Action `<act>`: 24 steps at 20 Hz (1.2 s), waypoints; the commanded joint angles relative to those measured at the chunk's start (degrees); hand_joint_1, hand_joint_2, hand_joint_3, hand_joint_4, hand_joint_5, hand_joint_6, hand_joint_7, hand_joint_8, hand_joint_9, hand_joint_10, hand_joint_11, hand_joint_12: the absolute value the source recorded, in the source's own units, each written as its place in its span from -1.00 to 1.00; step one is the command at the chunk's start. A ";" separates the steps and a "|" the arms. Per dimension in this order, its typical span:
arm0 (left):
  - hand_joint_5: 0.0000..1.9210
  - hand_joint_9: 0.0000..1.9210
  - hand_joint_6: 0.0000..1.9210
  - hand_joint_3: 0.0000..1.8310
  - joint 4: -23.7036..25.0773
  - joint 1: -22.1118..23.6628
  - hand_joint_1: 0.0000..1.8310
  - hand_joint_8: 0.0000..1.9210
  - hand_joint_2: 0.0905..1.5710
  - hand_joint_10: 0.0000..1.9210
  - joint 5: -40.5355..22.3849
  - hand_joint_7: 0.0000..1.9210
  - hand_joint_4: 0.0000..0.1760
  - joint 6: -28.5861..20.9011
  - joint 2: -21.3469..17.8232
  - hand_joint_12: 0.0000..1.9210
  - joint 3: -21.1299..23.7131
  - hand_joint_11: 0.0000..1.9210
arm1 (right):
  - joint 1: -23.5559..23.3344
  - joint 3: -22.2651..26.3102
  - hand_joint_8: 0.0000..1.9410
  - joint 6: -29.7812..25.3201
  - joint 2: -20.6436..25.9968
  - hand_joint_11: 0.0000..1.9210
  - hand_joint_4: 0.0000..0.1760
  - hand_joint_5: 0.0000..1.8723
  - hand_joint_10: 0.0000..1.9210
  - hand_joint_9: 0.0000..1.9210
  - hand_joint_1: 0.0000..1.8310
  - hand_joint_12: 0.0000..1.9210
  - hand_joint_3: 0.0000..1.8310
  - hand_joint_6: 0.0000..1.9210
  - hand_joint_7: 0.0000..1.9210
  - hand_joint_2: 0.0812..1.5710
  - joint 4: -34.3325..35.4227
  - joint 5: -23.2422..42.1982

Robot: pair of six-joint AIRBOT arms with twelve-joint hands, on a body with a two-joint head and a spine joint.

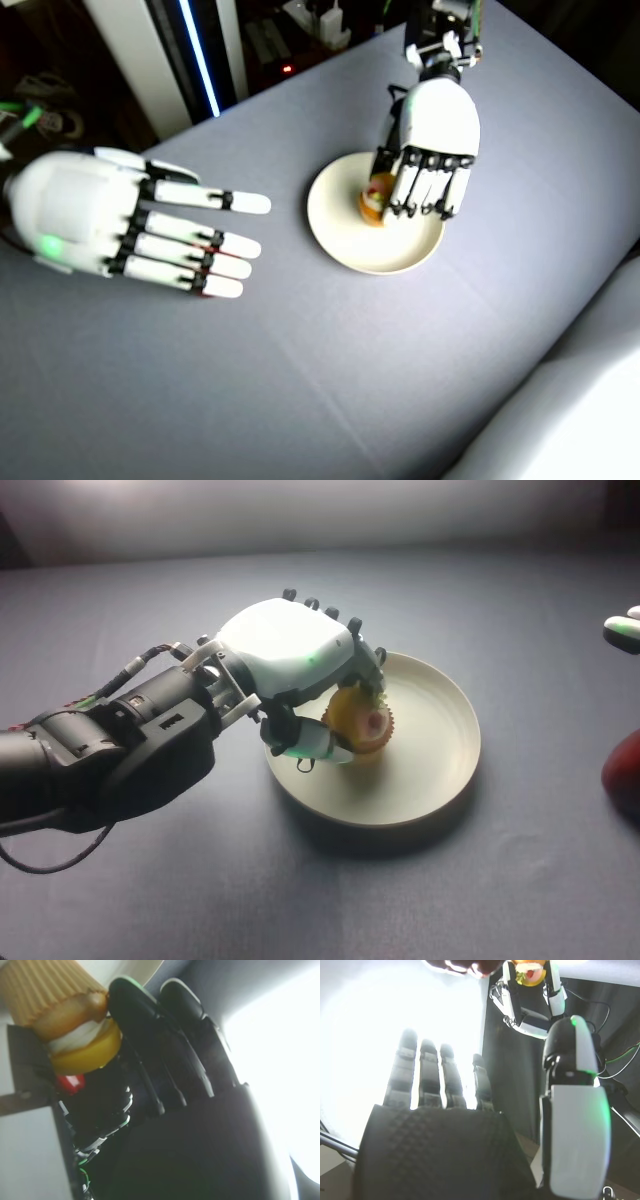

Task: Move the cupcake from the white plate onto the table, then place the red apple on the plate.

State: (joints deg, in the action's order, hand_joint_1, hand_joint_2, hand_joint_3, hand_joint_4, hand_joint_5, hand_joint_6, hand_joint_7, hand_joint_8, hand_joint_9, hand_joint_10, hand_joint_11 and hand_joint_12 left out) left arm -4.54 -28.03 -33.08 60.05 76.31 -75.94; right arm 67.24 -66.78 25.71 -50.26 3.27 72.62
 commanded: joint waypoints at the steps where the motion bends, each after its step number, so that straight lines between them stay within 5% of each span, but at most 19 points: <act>1: 0.16 -0.14 -0.42 -1.00 0.19 0.35 0.38 0.18 0.35 0.20 -8.29 0.05 -1.00 0.31 -1.74 0.61 0.70 -0.38 | -0.73 -0.29 -1.00 -0.33 0.05 -0.97 1.00 -1.00 -1.00 -1.00 -0.07 -0.78 -1.00 -1.00 -1.00 0.28 1.55 6.60; 2: 0.13 0.01 -0.30 -1.00 0.04 0.36 0.37 -0.05 0.32 -0.19 -10.48 0.15 -1.00 0.31 -3.54 0.30 2.00 -0.30 | -0.73 -0.27 -1.00 -0.41 0.05 -0.96 0.95 -1.00 -1.00 -1.00 -0.09 -0.77 -1.00 -1.00 -1.00 0.28 1.55 6.55; 3: 0.10 0.01 -0.24 -1.00 -0.04 0.33 0.49 -0.29 0.31 0.11 -12.63 0.20 -1.00 0.31 -5.27 0.17 3.25 -0.28 | -0.73 -0.25 -1.00 -0.58 0.05 -0.96 0.92 -1.00 -1.00 -1.00 -0.09 -0.77 -1.00 -1.00 -1.00 0.28 1.56 6.53; 4: 0.08 0.05 -0.22 -1.00 -0.11 0.13 0.51 -0.42 0.30 0.15 -14.94 0.26 -1.00 0.31 -7.43 0.15 4.76 -0.41 | -0.69 -0.22 -1.00 -0.81 0.05 -0.97 0.95 -1.00 -1.00 -1.00 -0.09 -0.77 -1.00 -1.00 -1.00 0.29 1.56 6.53; 5: 0.14 0.04 -0.45 -1.00 -0.79 -2.47 0.52 -0.31 0.31 0.25 -19.94 0.24 -1.00 0.56 -15.12 0.37 9.04 -0.38 | -0.23 -0.13 -1.00 -1.20 0.05 -0.99 0.99 -1.00 -1.00 -1.00 -0.07 -0.78 -1.00 -1.00 -1.00 0.29 1.61 6.53; 6: 0.20 0.02 -0.51 -1.00 -1.74 -4.04 0.43 -0.12 0.29 -0.11 -21.09 0.21 -1.00 1.08 -17.26 0.28 10.25 -0.31 | -0.14 -0.06 -1.00 -1.22 0.05 -0.97 1.00 -1.00 -1.00 -1.00 -0.08 -0.77 -1.00 -1.00 -1.00 0.28 1.68 6.53; 7: 0.13 0.03 -0.39 -1.00 -2.41 -4.79 0.50 -0.25 0.30 0.09 -21.55 0.22 -1.00 1.55 -18.37 0.16 10.83 -0.27 | -0.08 -0.04 -1.00 -1.22 0.05 -0.96 0.98 -1.00 -1.00 -1.00 -0.08 -0.76 -1.00 -1.00 -1.00 0.29 1.71 6.53; 9: 0.09 0.06 -0.31 -1.00 -4.59 -6.92 0.52 -0.34 0.30 0.11 -22.63 0.25 -1.00 3.16 -20.38 -0.12 12.17 -0.34 | 0.05 -0.02 -1.00 -1.26 0.05 -0.95 1.00 -1.00 -1.00 -1.00 -0.10 -0.76 -1.00 -1.00 -1.00 0.28 1.82 6.53; 10: 0.10 0.09 -0.26 -1.00 -5.12 -7.35 0.53 -0.47 0.28 0.07 -22.89 0.28 -1.00 3.36 -20.72 -0.18 12.40 -0.36 | 0.08 -0.01 -1.00 -1.26 0.05 -0.96 1.00 -1.00 -1.00 -1.00 -0.09 -0.76 -0.99 -1.00 -1.00 0.30 1.85 6.53; 11: 0.12 0.08 -0.40 -1.00 -5.22 -7.35 0.52 -0.27 0.30 0.13 -22.94 0.19 -1.00 3.39 -20.77 -0.04 12.42 -0.17 | 0.08 -0.01 -1.00 -1.26 0.05 -0.95 1.00 -1.00 -1.00 -0.99 -0.09 -0.76 -1.00 -1.00 -1.00 0.30 1.86 6.53; 12: 0.21 0.13 -0.58 -1.00 -5.83 -7.99 0.44 -0.02 0.30 -0.10 -23.25 0.17 -1.00 3.47 -21.10 0.18 12.61 -0.06 | 0.10 -0.01 -1.00 -1.26 0.05 -0.95 1.00 -1.00 -1.00 -0.99 -0.09 -0.75 -1.00 -1.00 -1.00 0.29 1.90 6.53; 13: 0.09 0.11 -0.38 -0.99 -6.37 -8.55 0.51 -0.27 0.30 0.05 -23.61 0.22 -1.00 3.47 -21.31 -0.05 12.72 -0.26 | 0.14 0.01 -1.00 -1.26 0.05 -0.96 1.00 -1.00 -1.00 -1.00 -0.08 -0.76 -1.00 -1.00 -1.00 0.29 1.97 6.53; 16: 0.01 0.05 -0.06 -1.00 -8.51 -11.86 0.52 -0.39 0.32 0.11 -24.40 0.23 -1.00 3.68 -22.52 -0.27 13.80 -0.32 | 0.31 0.07 -1.00 -1.48 0.05 -0.98 1.00 -1.00 -1.00 -1.00 -0.10 -0.76 -1.00 -1.00 -1.00 0.28 2.06 6.54; 18: 0.07 0.08 -0.17 -1.00 -11.09 -15.90 0.52 -0.60 0.30 0.15 -24.05 0.31 -1.00 4.18 -23.22 -0.34 14.90 -0.39 | 0.41 0.09 -1.00 -1.64 0.04 -1.00 1.00 -1.00 -1.00 -1.00 -0.09 -0.77 -1.00 -1.00 -1.00 0.30 2.06 6.54; 20: 0.12 0.03 -0.35 -1.00 -11.70 -17.35 0.52 -0.45 0.30 0.22 -23.20 0.27 -1.00 4.19 -23.08 -0.34 15.21 -0.40 | 0.42 0.09 -1.00 -1.64 -0.04 -0.99 1.00 -1.00 -1.00 -1.00 -0.08 -0.76 -1.00 -1.00 -1.00 0.30 2.06 6.54; 23: 0.09 -0.02 -0.27 -1.00 -14.02 -20.29 0.52 -0.39 0.31 0.23 -21.76 0.26 -1.00 4.80 -22.59 -0.37 15.33 -0.46 | 0.52 0.14 -1.00 -1.64 -0.06 -0.99 1.00 -1.00 -1.00 -1.00 -0.10 -0.76 -1.00 -1.00 -1.00 0.30 2.05 6.53; 24: 0.16 -0.04 -0.39 -1.00 -14.52 -20.90 0.51 -0.36 0.31 0.27 -21.52 0.26 -1.00 4.87 -22.57 -0.25 15.37 -0.48 | 0.53 0.14 -1.00 -1.64 -0.06 -0.99 1.00 -1.00 -1.00 -1.00 -0.10 -0.76 -1.00 -1.00 -1.00 0.30 2.05 6.53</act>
State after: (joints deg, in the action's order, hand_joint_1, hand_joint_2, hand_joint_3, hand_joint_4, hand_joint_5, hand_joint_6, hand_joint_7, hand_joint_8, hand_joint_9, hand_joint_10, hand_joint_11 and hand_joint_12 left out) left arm -19.44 -49.08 -48.64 64.69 53.60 -60.62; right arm 68.10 -66.57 24.45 -50.43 3.57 72.62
